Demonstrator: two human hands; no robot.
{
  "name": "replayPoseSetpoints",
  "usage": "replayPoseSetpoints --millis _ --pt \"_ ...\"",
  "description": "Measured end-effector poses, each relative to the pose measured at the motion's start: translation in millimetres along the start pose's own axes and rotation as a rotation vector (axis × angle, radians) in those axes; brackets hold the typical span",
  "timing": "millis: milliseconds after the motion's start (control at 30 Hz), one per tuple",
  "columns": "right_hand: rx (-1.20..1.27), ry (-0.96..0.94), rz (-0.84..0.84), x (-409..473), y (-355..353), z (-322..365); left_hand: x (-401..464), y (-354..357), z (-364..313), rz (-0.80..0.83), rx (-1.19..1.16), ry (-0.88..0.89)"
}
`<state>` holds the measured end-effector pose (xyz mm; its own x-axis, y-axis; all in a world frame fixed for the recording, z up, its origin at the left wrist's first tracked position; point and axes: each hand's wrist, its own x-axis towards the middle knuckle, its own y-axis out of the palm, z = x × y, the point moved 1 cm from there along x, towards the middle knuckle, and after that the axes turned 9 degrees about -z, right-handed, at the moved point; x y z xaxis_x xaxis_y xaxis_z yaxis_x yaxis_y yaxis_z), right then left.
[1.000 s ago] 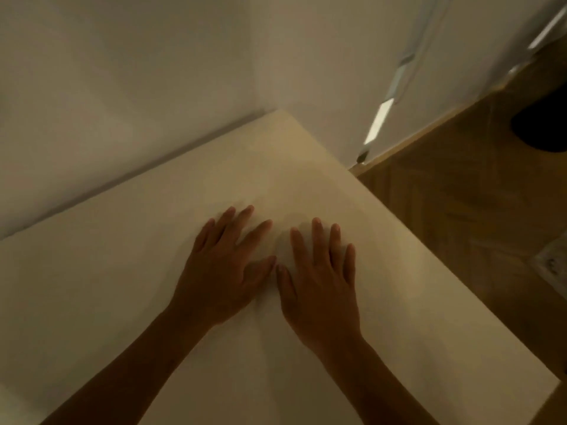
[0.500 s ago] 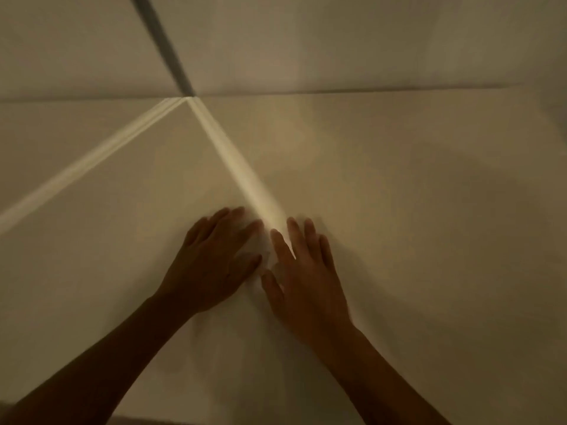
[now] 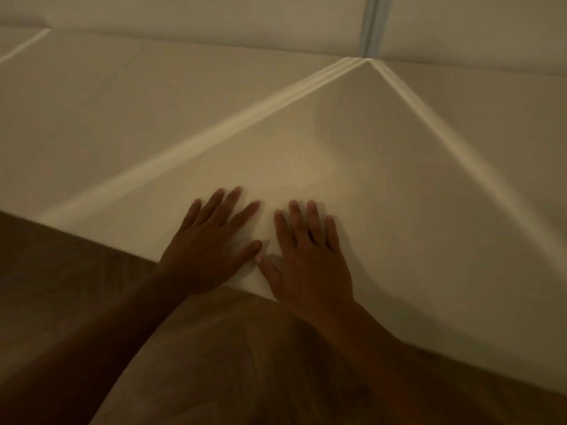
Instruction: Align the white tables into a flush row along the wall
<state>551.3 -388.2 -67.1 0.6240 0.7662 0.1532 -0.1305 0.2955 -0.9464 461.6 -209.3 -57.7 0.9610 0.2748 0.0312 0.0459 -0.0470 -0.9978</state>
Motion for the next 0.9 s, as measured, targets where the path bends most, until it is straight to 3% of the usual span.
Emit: replayPoseSetpoints --millis 333,500,900 --pt "-0.098 -0.188 0.052 67 68 170 -85 -8 197 -0.034 -0.008 0.019" --pt "-0.168 -0.240 0.077 89 84 207 -88 1 240 -0.085 0.085 0.143" --pt "-0.194 -0.326 0.023 160 126 289 -71 5 324 -0.184 0.119 -0.057"
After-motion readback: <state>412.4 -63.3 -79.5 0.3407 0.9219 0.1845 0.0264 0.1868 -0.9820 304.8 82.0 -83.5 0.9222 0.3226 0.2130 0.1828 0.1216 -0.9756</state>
